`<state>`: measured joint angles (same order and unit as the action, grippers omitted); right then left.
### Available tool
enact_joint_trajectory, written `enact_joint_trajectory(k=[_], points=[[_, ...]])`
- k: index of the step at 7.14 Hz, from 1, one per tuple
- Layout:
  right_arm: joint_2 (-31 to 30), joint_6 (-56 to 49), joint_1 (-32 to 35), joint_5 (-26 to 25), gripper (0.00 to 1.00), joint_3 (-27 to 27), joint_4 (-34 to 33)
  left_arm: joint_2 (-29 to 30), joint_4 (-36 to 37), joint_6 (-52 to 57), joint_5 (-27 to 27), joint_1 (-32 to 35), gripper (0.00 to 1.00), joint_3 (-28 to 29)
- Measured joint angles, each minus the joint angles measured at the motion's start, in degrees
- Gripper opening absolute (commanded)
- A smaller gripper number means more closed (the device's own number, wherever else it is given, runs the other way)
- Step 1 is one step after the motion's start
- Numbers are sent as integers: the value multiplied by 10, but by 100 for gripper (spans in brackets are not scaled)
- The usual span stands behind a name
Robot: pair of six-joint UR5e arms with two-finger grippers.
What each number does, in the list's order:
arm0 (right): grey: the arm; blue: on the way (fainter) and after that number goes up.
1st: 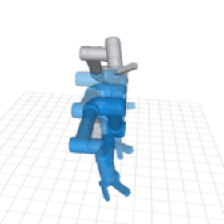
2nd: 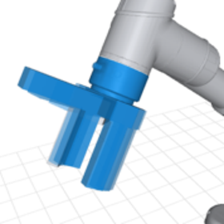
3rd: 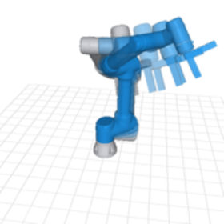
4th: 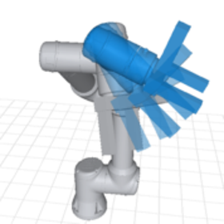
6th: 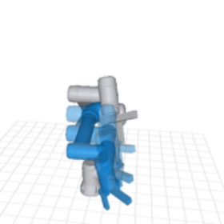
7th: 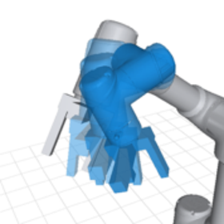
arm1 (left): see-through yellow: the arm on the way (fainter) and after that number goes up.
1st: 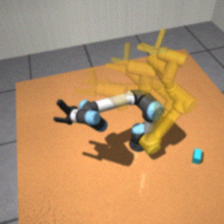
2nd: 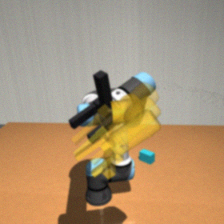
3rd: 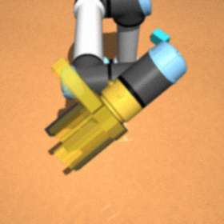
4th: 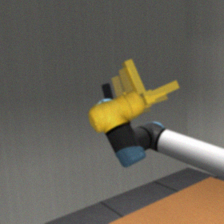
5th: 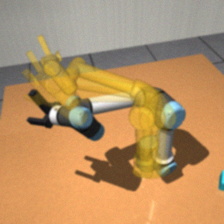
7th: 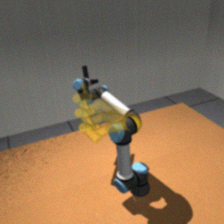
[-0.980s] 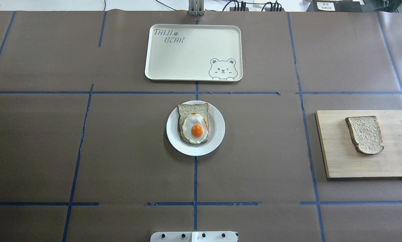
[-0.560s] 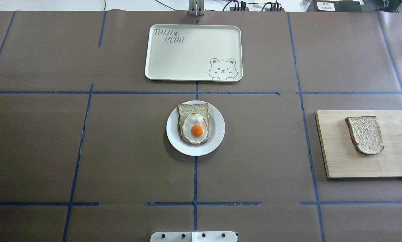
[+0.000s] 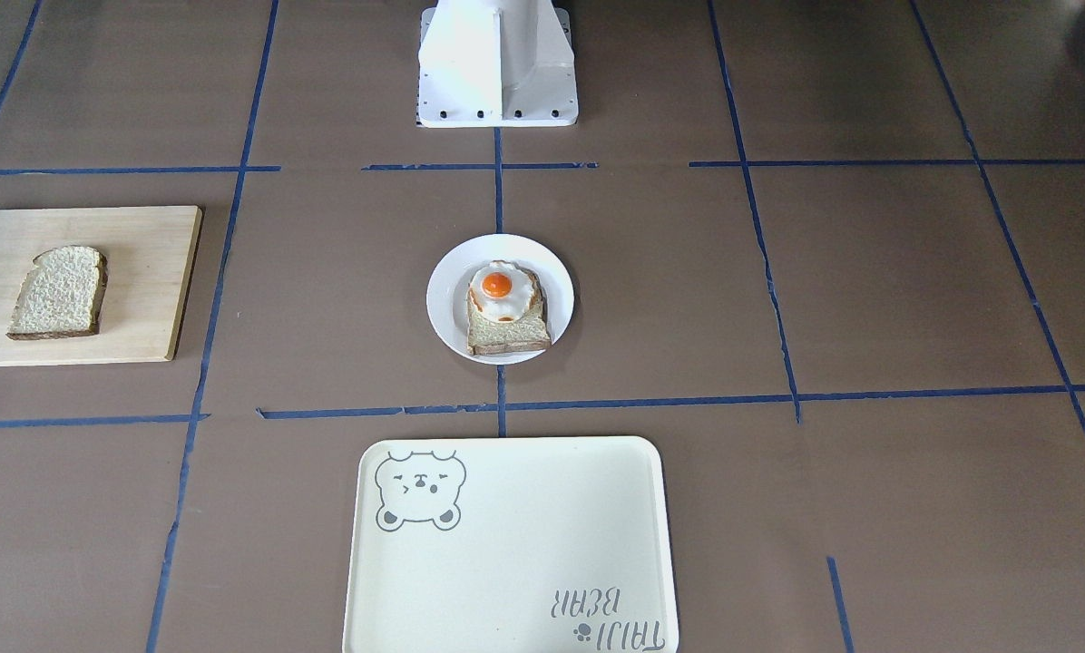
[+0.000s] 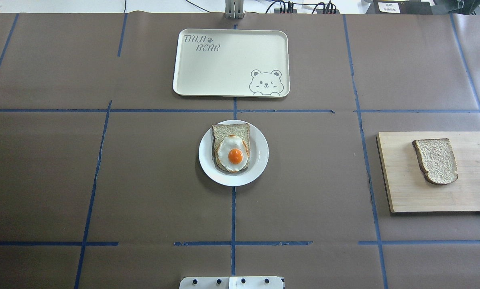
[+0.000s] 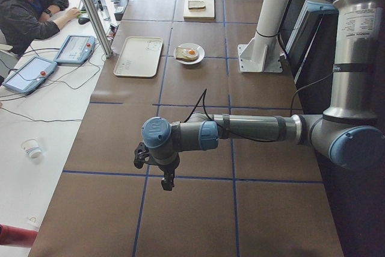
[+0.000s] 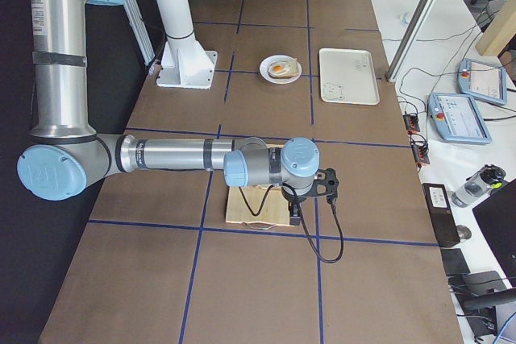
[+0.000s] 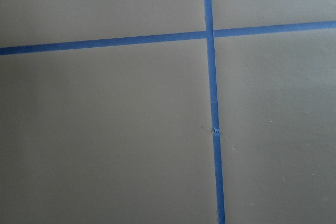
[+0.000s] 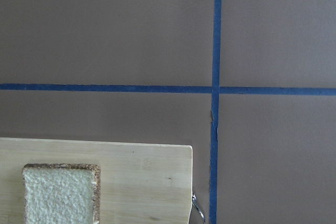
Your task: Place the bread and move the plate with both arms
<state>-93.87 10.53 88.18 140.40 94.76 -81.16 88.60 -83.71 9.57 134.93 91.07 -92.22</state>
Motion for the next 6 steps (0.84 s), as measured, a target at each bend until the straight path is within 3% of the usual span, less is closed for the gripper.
enact_joint_trajectory(k=[3, 6], points=[[-55, 231, -89, -8, 100, 9, 211, 1, 0, -1, 1, 0, 100, -5], [-63, 332, -191, -50, 100, 9, 267, 1, 0, -3, 2, 0, 100, -11]])
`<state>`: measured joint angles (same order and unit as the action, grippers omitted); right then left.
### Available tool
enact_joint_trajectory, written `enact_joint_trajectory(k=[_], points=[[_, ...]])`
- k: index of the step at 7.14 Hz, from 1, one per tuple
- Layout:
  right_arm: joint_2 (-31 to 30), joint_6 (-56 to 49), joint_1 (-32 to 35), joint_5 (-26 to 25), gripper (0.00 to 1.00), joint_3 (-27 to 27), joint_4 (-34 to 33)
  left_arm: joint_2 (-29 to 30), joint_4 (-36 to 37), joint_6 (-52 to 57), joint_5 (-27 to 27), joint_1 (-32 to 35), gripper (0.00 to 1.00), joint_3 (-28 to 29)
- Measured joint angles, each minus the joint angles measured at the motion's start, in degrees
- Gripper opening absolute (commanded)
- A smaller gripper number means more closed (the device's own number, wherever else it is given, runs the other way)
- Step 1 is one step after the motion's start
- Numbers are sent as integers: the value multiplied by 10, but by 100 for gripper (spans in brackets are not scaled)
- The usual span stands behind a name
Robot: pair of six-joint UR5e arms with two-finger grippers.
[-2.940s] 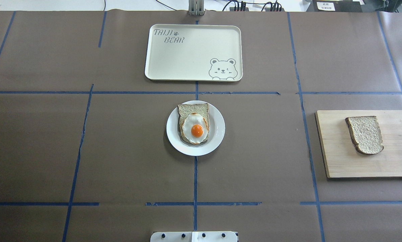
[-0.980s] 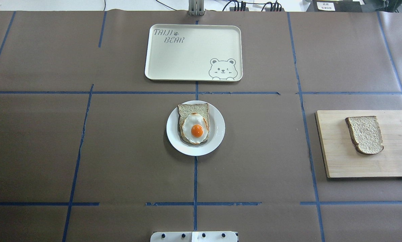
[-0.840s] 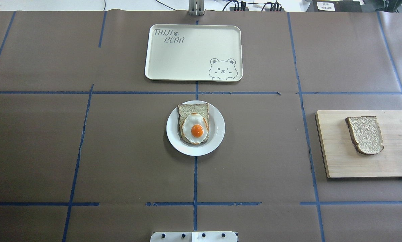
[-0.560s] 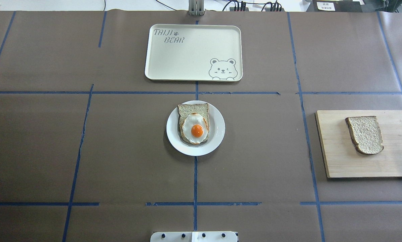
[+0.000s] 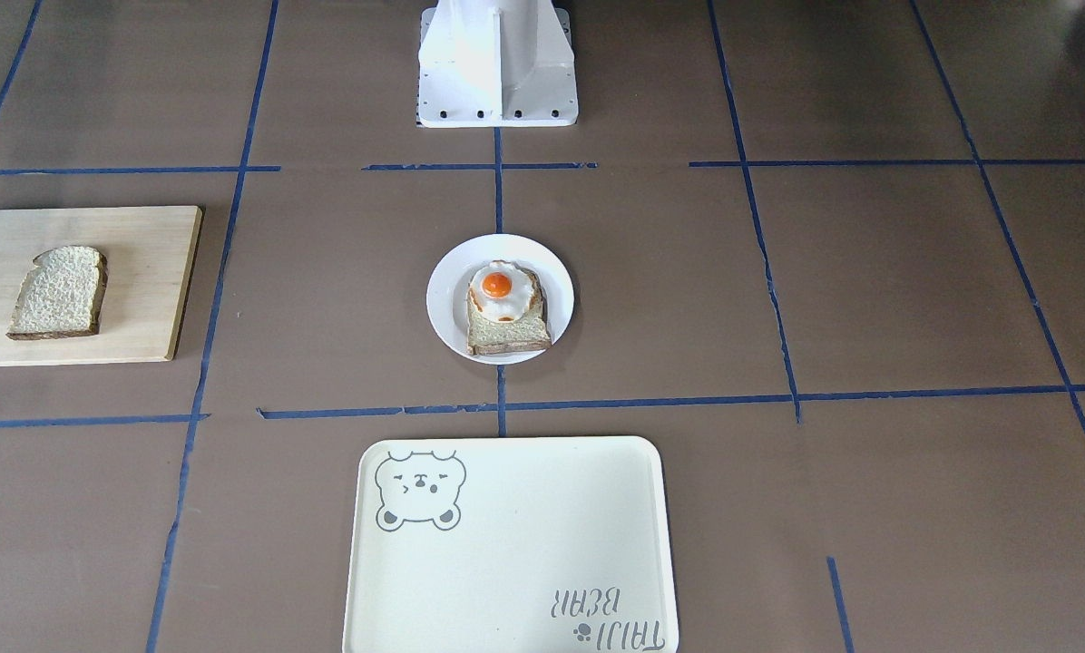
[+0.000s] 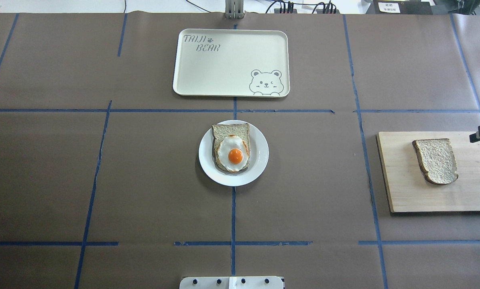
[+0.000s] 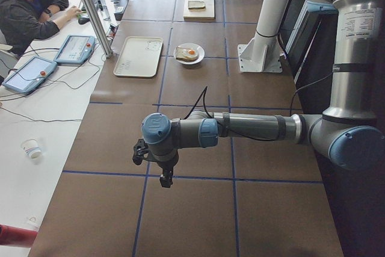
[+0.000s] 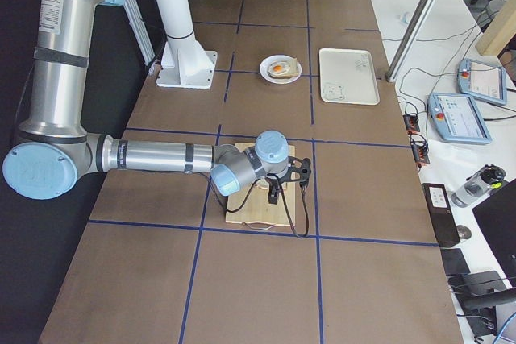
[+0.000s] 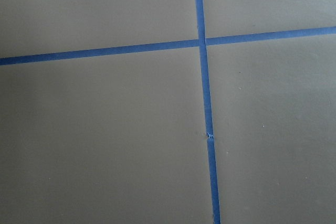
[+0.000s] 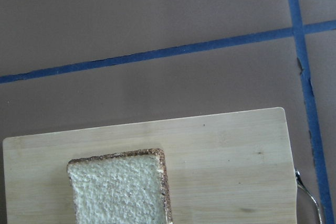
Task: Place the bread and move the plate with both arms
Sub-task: 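Lower the right gripper over the bread slice on the wooden board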
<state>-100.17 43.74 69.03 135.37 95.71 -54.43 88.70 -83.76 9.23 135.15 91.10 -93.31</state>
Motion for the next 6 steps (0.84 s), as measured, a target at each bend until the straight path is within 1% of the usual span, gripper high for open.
enact_joint_trajectory(k=[1, 3, 4, 6], points=[[2, 31, -38, -24, 99, -2, 17, 0, 0, -1, 3, 0, 100, 0], [9, 63, -83, -54, 99, -5, 28, -1, 0, -1, 6, 0, 100, -2], [14, 68, -95, -66, 99, -10, 29, -1, 0, -1, 6, 0, 100, -3], [33, 70, -103, -72, 98, -36, 30, -1, 0, -1, 6, 0, 100, -6]])
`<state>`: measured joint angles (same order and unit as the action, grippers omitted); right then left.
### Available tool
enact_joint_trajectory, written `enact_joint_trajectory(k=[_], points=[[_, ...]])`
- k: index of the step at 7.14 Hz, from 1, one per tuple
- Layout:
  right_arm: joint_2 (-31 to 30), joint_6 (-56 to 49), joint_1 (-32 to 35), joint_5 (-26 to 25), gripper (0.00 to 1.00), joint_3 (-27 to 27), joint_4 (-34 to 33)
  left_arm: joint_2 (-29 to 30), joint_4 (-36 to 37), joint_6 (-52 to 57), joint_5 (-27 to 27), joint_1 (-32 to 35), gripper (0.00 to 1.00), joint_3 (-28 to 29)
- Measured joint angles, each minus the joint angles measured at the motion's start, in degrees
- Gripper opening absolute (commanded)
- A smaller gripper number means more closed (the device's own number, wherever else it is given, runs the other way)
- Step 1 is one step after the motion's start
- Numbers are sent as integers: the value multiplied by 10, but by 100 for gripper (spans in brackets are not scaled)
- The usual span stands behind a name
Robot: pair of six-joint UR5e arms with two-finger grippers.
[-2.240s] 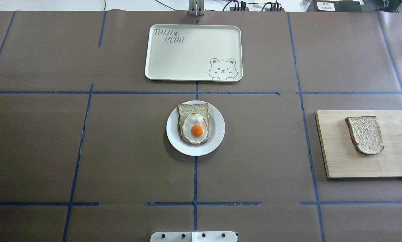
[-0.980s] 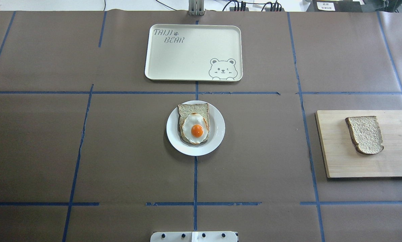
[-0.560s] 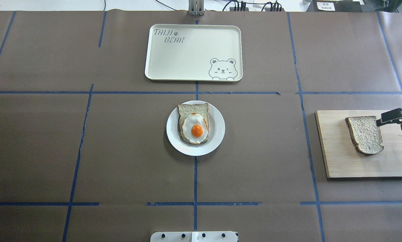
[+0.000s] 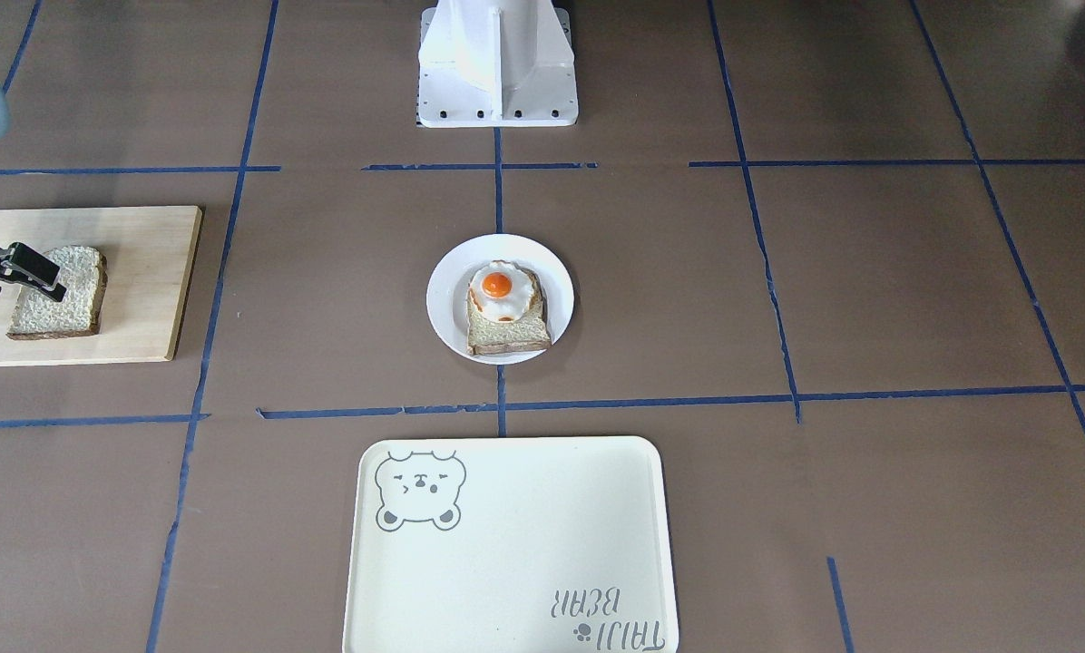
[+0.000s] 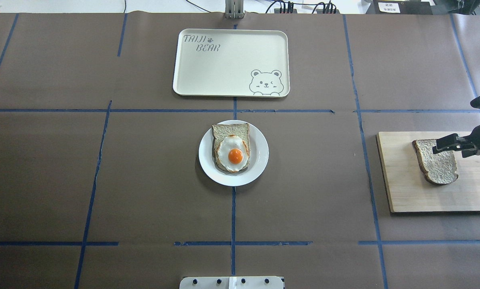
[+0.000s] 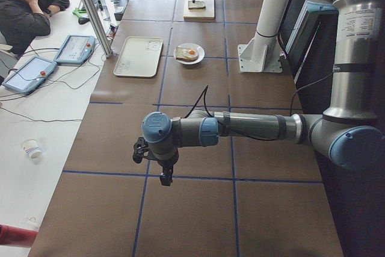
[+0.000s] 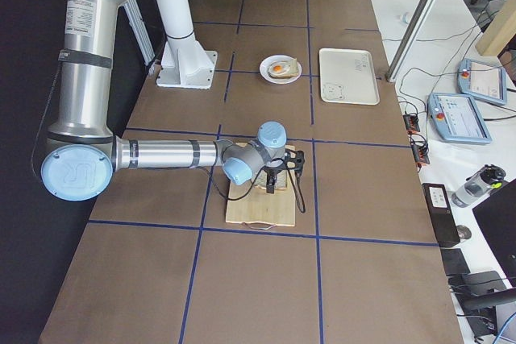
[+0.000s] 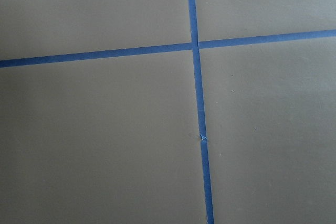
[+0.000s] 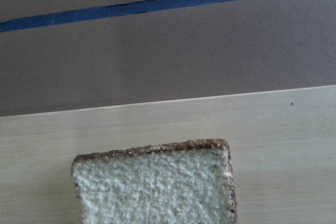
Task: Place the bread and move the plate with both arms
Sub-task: 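Lower the right gripper over the bread slice on the wooden board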
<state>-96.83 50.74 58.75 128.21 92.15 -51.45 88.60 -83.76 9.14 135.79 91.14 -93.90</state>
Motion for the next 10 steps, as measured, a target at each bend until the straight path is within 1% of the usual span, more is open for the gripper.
enact_joint_trajectory(k=[1, 4, 5, 6, 7, 8, 9, 10], points=[[4, 0, 0, 0, 98, -7, 0, 0, 0, 0, 0, 0, 100, -1], [-4, 0, 1, 3, 90, -11, 0, 0, 0, 0, 0, 0, 100, -2], [-9, 0, 2, 2, 80, -12, 0, 0, 0, 0, 0, 0, 100, -2], [-11, 0, 2, 3, 74, -12, 0, 0, 0, -1, 0, 0, 100, -2], [-11, 0, 2, 3, 72, -12, 0, 0, 0, -1, 0, 0, 100, -2], [-11, 1, 2, 4, 63, -12, -1, 0, 0, -1, 0, 0, 100, -3], [-12, 1, 2, 4, 42, -12, -1, 0, 0, -1, 0, 0, 100, -4], [-12, 0, 3, 6, 29, -10, -1, 0, 0, -1, 0, 0, 100, -5]])
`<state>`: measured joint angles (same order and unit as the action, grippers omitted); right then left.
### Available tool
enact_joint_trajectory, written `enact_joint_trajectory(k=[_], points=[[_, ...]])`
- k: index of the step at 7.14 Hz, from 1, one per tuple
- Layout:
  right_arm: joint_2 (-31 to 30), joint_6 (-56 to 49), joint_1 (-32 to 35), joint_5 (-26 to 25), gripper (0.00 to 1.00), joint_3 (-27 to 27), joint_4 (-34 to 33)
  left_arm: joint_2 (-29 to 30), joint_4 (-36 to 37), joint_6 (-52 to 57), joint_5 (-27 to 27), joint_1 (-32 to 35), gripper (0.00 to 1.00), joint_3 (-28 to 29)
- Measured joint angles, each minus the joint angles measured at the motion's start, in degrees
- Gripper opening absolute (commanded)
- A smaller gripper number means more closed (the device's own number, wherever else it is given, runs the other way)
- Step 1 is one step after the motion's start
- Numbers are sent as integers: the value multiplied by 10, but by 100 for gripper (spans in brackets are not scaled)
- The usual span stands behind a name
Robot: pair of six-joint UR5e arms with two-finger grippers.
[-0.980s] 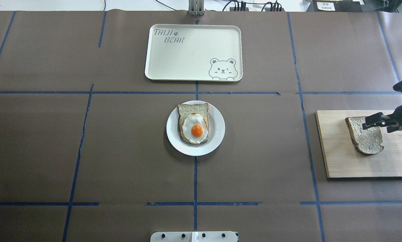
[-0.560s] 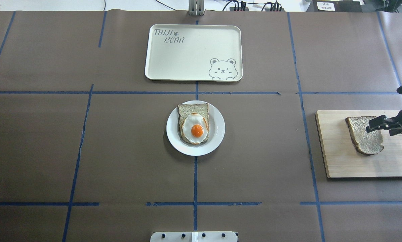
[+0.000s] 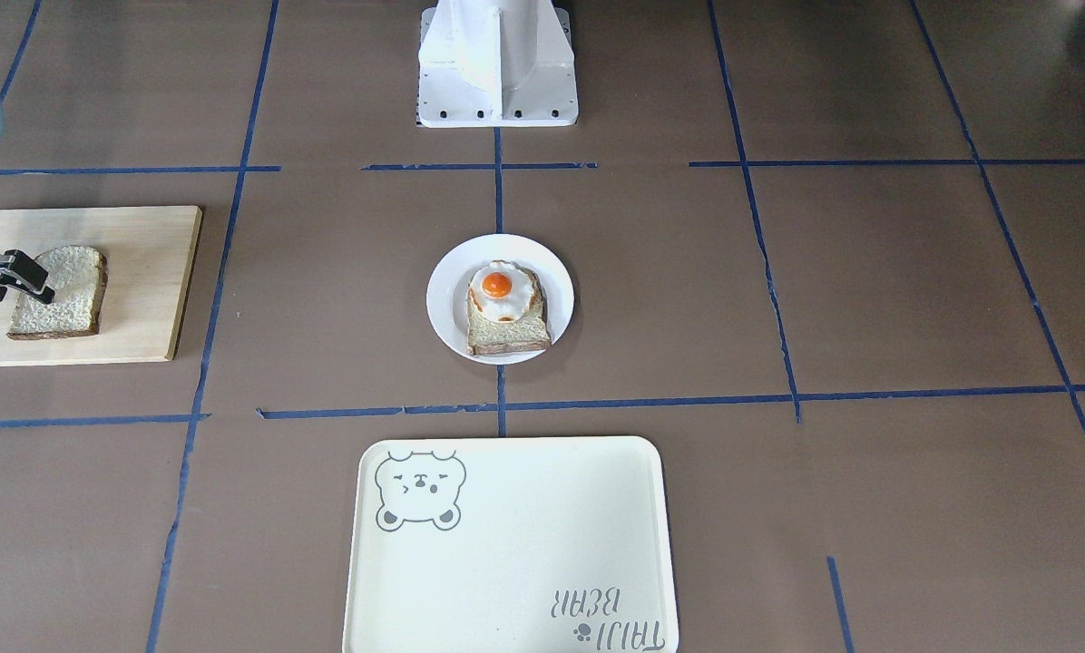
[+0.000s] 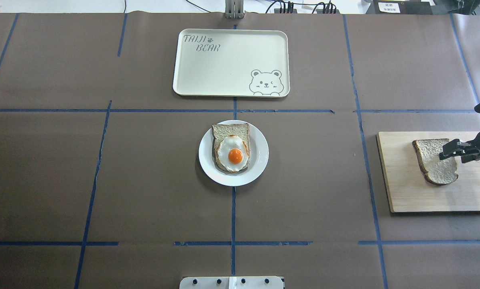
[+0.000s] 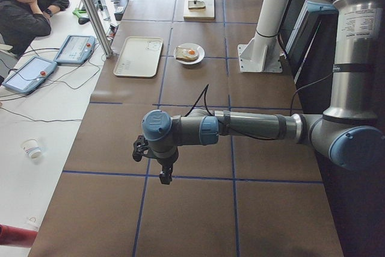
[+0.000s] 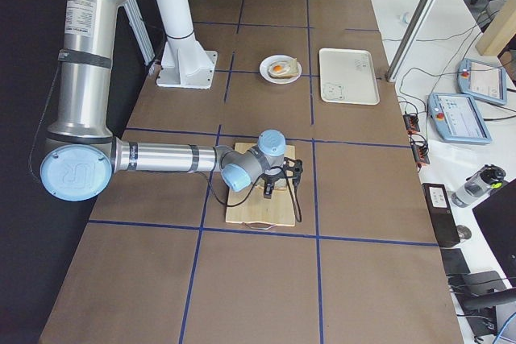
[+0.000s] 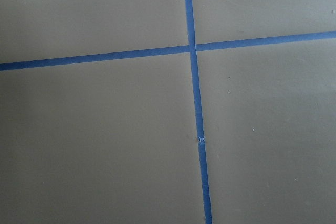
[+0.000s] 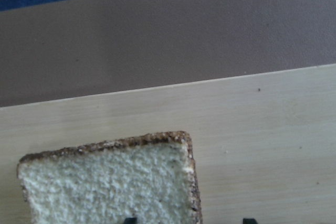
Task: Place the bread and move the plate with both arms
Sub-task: 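Lower the right gripper over the bread slice on the wooden board, then close the right gripper on the bread slice's edge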
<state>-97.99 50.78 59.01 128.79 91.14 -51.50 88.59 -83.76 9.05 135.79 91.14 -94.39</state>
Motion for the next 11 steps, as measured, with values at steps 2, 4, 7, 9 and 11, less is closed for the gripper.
enact_joint_trajectory(k=[2, 4, 7, 9, 11], points=[[0, -1, 0, 5, 23, 3, 0, 0, 0, 0, 0, 0, 100, -2], [1, -1, 1, 6, 24, 2, 1, 0, 0, -1, 0, 0, 100, -3], [0, -2, 1, 7, 34, -1, 1, 0, 0, -1, 0, 0, 100, -5], [0, -3, 1, 6, 36, -2, 0, 0, 1, -1, 0, 0, 100, -8], [0, -3, 0, 5, 29, -3, 0, 0, 1, -2, 0, 0, 100, -9]])
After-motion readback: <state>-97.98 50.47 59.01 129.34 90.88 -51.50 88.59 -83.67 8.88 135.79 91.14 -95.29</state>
